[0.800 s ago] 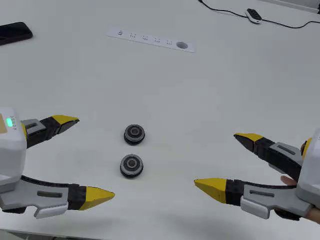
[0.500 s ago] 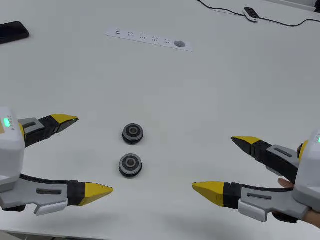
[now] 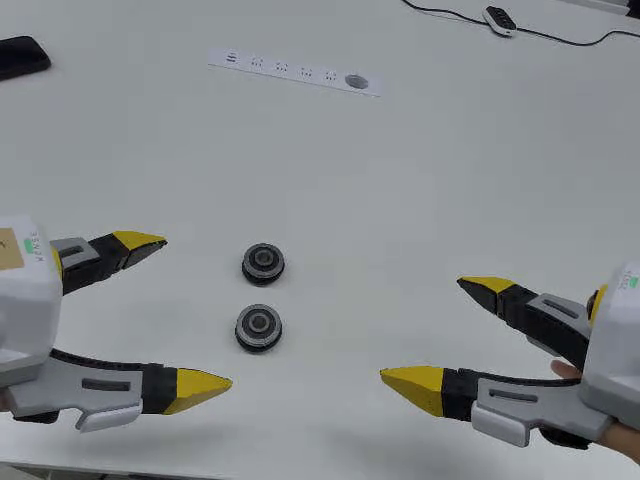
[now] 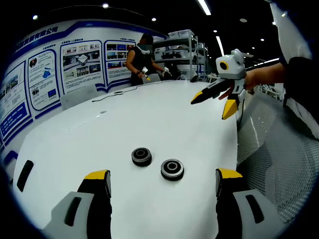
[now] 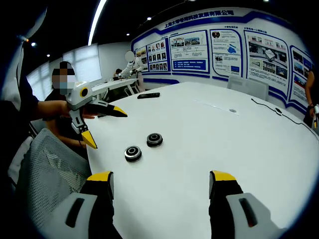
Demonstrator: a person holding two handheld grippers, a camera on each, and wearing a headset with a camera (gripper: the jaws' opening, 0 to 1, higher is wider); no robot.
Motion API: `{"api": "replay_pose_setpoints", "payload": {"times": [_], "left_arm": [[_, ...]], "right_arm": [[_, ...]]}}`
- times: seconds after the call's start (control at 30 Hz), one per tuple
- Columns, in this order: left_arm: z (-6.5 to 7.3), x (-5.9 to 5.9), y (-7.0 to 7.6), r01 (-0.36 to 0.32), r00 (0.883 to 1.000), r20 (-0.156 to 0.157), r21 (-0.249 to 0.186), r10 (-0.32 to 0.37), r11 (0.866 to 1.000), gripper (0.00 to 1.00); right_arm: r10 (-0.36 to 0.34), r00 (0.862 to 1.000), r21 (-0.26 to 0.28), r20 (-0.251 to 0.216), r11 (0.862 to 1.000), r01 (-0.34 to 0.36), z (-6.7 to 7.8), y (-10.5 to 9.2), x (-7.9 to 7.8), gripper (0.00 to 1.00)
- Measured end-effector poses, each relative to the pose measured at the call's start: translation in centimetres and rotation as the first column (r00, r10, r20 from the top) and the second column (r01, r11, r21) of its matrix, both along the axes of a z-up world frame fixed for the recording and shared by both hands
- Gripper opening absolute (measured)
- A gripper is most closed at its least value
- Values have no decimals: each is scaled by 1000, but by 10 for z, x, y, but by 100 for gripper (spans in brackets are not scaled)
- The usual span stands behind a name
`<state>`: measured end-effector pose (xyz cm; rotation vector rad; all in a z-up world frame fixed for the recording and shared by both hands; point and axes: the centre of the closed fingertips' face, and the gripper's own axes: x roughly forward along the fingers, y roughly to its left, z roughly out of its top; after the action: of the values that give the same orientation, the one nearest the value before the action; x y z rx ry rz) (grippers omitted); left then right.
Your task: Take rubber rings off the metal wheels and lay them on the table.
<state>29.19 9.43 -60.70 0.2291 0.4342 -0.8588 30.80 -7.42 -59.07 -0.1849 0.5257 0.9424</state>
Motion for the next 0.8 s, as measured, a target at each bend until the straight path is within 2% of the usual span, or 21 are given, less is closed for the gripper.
{"api": "replay_pose_setpoints", "payload": {"times": [0.13,0.27,0.4,0.57,0.8], "left_arm": [[-1,1,-3,6,1000,-3,2,-6,1000,88],[-3,1,-6,16,1000,-2,8,-16,1000,88],[-7,2,-5,22,1000,12,45,-22,999,86],[-4,5,-7,23,1000,13,21,-23,1000,84],[-2,9,-11,43,999,22,33,-44,999,81]], "right_arm": [[1,1000,-12,-10,1000,-1,-4,-1,-1,80],[-7,1000,-1,-19,1000,7,-4,0,-1,79],[-9,999,-2,-35,1000,9,-7,1,-4,79],[-8,999,8,-52,1000,9,-10,3,-7,79],[-13,997,43,-71,999,16,-8,9,-5,77]]}}
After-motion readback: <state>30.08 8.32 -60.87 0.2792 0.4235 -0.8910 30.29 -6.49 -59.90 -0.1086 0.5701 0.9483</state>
